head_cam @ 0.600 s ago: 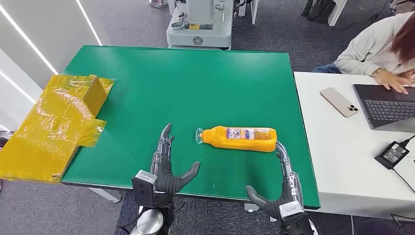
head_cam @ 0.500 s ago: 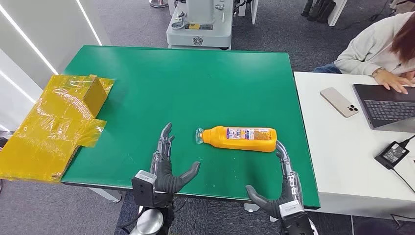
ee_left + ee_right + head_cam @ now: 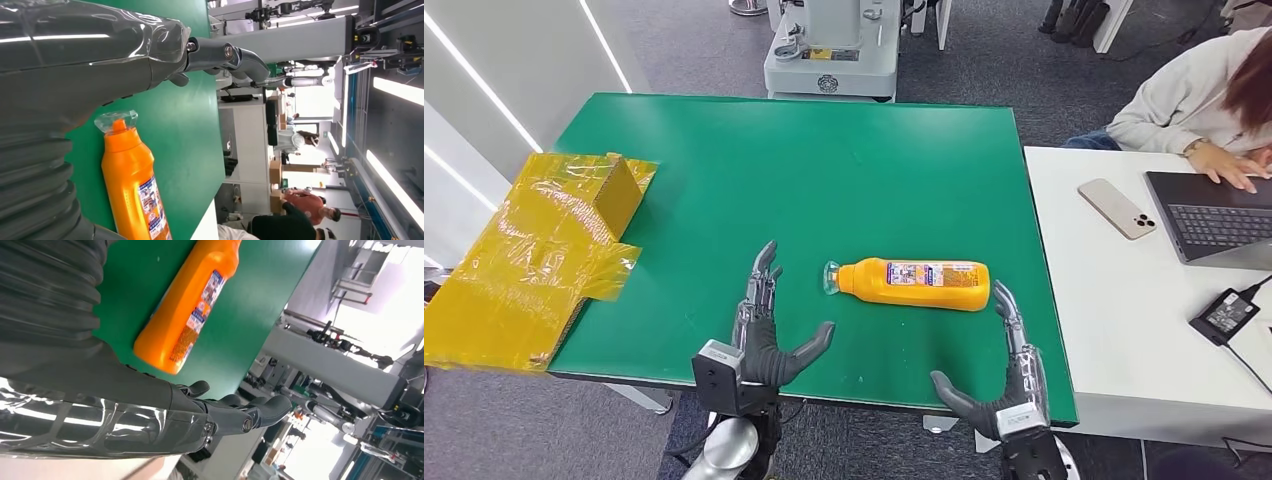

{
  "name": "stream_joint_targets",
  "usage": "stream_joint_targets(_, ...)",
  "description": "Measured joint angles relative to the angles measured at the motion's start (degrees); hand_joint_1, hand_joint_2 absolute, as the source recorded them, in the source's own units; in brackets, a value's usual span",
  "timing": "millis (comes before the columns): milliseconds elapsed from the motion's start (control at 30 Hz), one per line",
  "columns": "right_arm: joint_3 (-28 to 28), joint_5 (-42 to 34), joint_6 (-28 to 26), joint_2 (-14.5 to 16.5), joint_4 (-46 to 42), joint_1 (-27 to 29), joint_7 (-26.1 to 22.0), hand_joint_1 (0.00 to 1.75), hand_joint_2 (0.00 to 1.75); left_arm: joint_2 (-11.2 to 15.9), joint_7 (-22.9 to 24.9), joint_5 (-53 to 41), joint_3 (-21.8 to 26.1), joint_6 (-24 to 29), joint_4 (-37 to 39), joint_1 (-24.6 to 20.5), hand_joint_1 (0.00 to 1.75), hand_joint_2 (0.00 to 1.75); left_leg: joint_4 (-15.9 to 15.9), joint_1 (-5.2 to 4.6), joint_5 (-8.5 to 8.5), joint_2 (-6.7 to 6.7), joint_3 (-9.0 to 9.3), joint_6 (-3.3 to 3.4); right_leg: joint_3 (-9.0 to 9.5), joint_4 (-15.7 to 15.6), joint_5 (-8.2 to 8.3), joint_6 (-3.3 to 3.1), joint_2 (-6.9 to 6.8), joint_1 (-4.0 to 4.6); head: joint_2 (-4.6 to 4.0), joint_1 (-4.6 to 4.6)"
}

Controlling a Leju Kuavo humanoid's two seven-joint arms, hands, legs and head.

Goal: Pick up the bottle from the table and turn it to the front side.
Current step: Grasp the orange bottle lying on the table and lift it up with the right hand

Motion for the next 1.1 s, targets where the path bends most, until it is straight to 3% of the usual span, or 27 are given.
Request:
stream_joint_targets(233, -3.5, 10.2, -0.8, -0.3, -1.2, -3.4, 4.4, 0.0, 1.75, -1.5, 1.0, -1.8, 0.0, -0.4, 0.7, -0.7, 0.0, 1.75, 0.0, -0.01, 0.0, 0.03, 0.0, 0.0, 0.0, 0.0, 0.01, 0.01, 0.02, -0.01, 0.0, 0.01)
stream_joint_targets(500, -5.7, 14.0, -2.0, -2.4, 5.6, -13.5, 8.1, 0.0, 1.75, -2.5, -0.1, -2.7, -0.4, -2.6, 4.7, -3.6, 0.0, 1.75, 0.1, 0.0, 0.04, 0.04, 0.02, 0.0, 0.01, 0.0, 0.07, -0.02, 0.03, -0.01, 0.0, 0.0)
stream_joint_targets(867, -3.2, 19.9, 1.8, -5.3, 27.8, -31.9, 9.3, 0.0, 1.75, -2.6, -3.2, 0.2, -3.1, -2.3, 11.4, -7.2, 0.0, 1.75, 0.1, 0.0, 0.08, 0.03, 0.0, 0.02, 0.01, 0.0, 0.09, -0.02, 0.06, -0.01, 0.0, 0.01)
stream_joint_targets(1100, 5.5, 27.8, 12.3, -4.5, 49.8, -48.7, 14.3, 0.0, 1.75, -3.1, -3.4, 0.6, -4.3, -3.3, 15.7, -10.4, 0.0, 1.75, 0.1, 0.01, 0.14, 0.05, 0.01, 0.01, 0.0, 0.0, 0.13, -0.01, 0.08, -0.01, 0.0, 0.0)
